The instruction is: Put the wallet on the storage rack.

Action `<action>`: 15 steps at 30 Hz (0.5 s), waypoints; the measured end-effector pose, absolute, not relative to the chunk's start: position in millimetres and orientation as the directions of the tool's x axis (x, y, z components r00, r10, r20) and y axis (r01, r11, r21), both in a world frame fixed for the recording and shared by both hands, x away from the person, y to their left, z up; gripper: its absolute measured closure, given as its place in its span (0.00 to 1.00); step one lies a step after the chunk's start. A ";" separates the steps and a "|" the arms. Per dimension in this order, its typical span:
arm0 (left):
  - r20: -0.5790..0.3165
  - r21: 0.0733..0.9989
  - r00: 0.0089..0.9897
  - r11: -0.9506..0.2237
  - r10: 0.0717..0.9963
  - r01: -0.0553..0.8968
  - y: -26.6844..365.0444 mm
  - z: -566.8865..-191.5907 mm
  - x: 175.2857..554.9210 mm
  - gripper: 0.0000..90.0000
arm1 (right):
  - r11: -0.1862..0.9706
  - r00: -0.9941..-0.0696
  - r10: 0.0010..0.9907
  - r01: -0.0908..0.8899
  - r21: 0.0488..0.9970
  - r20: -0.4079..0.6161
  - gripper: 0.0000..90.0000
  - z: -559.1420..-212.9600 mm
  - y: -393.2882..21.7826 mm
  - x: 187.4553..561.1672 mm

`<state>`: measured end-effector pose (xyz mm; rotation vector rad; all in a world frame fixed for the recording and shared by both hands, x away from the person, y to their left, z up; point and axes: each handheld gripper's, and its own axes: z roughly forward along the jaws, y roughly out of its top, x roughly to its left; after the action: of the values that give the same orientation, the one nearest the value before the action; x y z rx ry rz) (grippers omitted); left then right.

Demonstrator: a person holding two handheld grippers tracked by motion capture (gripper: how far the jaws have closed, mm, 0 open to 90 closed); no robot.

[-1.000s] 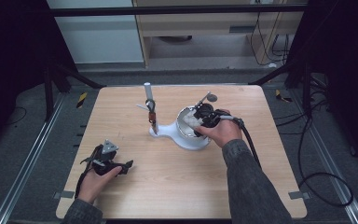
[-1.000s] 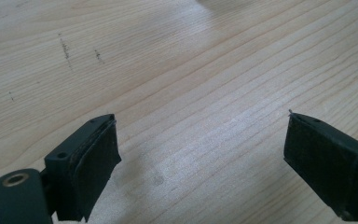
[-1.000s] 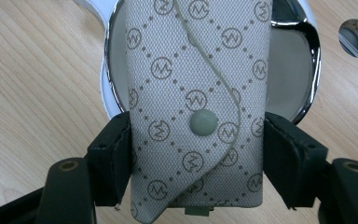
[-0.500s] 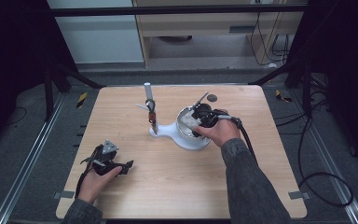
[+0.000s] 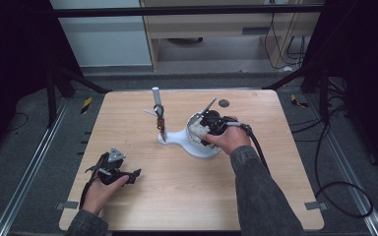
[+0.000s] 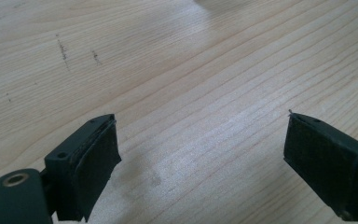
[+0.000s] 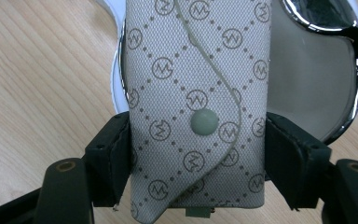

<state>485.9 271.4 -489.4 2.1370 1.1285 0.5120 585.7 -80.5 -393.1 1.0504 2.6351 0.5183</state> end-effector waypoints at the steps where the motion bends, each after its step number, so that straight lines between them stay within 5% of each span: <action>1: 0.036 0.706 0.551 -0.412 0.834 0.576 271.2 -489.4 485.9 0.11 | 0.672 -0.702 0.705 0.614 0.415 -0.104 0.33 -393.0 -80.0 585.9; 15: 0.036 0.707 0.552 -0.412 0.833 0.575 271.1 -489.3 485.9 0.11 | 0.649 -0.684 0.725 0.638 0.413 -0.083 0.31 -396.6 -76.8 590.3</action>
<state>485.9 271.1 -489.3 2.1374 1.1273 0.5122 590.3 -76.8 -396.6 1.1059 2.6287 0.5214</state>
